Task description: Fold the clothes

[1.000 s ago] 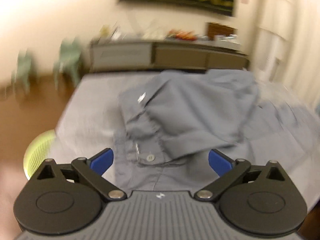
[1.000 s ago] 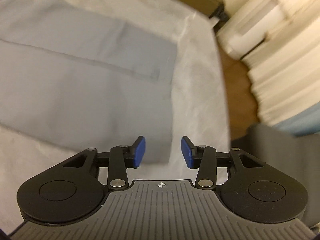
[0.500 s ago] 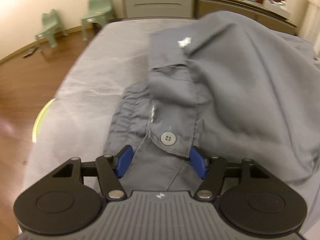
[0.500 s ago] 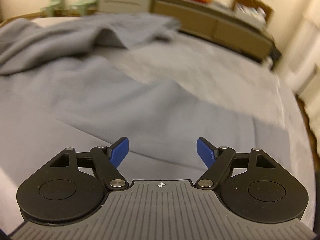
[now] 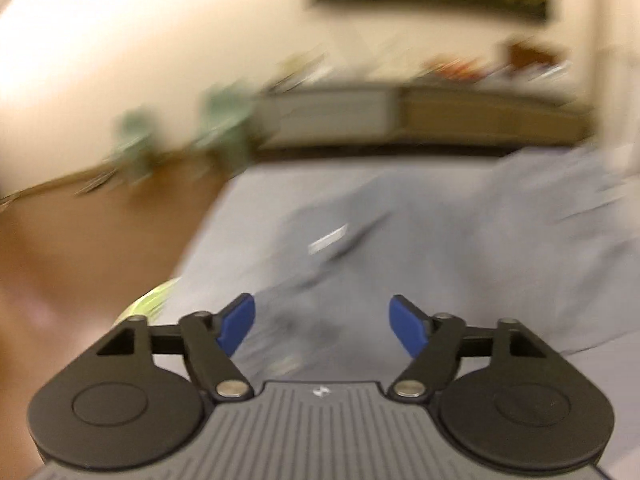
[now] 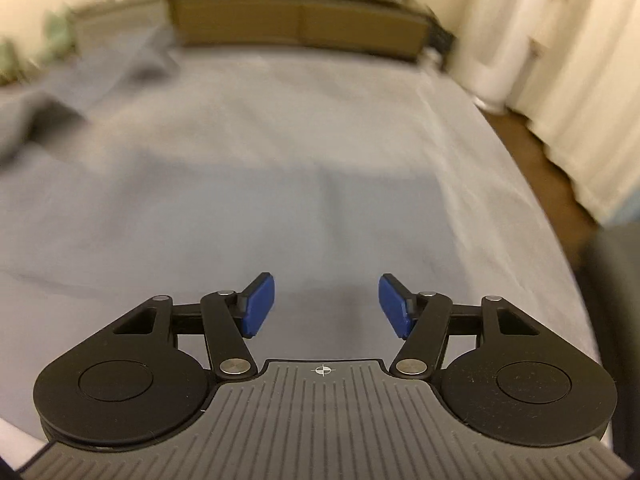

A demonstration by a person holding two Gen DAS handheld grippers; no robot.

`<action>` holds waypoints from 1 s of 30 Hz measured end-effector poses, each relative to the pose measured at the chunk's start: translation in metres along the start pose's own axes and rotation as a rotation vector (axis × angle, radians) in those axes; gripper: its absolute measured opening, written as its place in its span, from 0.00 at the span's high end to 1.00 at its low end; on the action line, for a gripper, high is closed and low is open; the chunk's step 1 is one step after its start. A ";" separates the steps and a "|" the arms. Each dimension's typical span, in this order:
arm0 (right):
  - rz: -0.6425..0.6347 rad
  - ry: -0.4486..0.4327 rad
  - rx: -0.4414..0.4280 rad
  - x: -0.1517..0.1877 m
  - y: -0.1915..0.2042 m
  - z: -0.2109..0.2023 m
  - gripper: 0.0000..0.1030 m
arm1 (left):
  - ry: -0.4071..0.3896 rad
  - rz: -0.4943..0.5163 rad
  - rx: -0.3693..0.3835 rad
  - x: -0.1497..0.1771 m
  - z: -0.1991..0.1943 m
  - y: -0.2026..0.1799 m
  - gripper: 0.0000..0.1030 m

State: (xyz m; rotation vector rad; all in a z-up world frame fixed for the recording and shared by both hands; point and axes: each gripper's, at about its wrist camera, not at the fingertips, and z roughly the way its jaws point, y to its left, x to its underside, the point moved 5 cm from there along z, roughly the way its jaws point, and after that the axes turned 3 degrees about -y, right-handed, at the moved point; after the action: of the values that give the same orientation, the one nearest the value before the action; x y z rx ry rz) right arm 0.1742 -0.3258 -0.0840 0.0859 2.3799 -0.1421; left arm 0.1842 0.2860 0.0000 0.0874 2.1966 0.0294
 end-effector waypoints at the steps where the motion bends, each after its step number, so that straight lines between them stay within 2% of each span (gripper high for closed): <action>1: -0.006 -0.035 -0.051 -0.016 0.016 -0.008 0.35 | -0.017 0.014 0.041 -0.007 0.001 -0.017 0.15; 4: -0.019 -0.097 -0.192 -0.073 0.076 -0.017 0.27 | -0.013 0.056 0.121 -0.018 0.031 -0.070 0.14; 6: 0.008 -0.120 -0.287 -0.114 0.117 -0.015 0.17 | -0.010 0.084 0.174 -0.025 0.050 -0.105 0.14; 7: 0.029 -0.116 -0.318 -0.133 0.135 -0.008 0.14 | 0.003 0.101 0.165 -0.026 0.064 -0.116 0.14; 9: 0.059 -0.092 -0.367 -0.167 0.178 0.011 0.13 | 0.050 0.114 0.097 -0.018 0.098 -0.117 0.18; 11: 0.060 -0.052 -0.393 -0.194 0.223 0.037 0.08 | 0.115 0.094 0.102 -0.003 0.120 -0.107 0.19; 13: 0.042 -0.001 -0.384 -0.212 0.268 0.075 0.08 | 0.169 0.071 0.128 0.008 0.133 -0.096 0.37; 15: 0.025 0.049 -0.370 -0.228 0.313 0.111 0.08 | 0.182 0.059 0.161 0.011 0.129 -0.090 0.66; 16: 0.021 0.073 -0.351 -0.234 0.331 0.127 0.08 | 0.189 0.053 0.177 0.012 0.128 -0.087 0.77; 17: 0.021 0.097 -0.332 -0.239 0.349 0.143 0.08 | 0.195 0.047 0.194 0.013 0.126 -0.084 0.93; 20: 0.064 0.151 -0.287 -0.247 0.384 0.182 0.08 | 0.165 0.099 0.292 0.015 0.111 -0.101 0.97; 22: 0.085 0.183 -0.256 -0.250 0.405 0.206 0.08 | 0.121 0.192 0.310 0.016 0.093 -0.122 0.97; 24: 0.036 0.207 -0.212 -0.246 0.424 0.220 0.10 | 0.095 0.251 0.345 0.018 0.080 -0.138 0.98; 27: -0.001 0.242 -0.184 -0.241 0.439 0.235 0.32 | 0.072 0.308 0.387 0.026 0.068 -0.152 0.98; 28: -0.006 0.250 -0.178 -0.239 0.440 0.238 0.54 | 0.068 0.327 0.397 0.029 0.064 -0.156 0.98; 29: -0.015 0.252 -0.169 -0.236 0.439 0.240 0.87 | 0.063 0.343 0.403 0.031 0.061 -0.160 0.98; 30: -0.023 0.247 -0.164 -0.235 0.437 0.239 0.96 | 0.058 0.356 0.409 0.033 0.058 -0.162 0.98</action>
State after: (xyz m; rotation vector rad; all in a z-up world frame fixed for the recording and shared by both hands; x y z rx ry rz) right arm 0.5522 0.0724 -0.1293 -0.0017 2.6293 0.0568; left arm 0.2035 0.1261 -0.0688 0.7127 2.1889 -0.2209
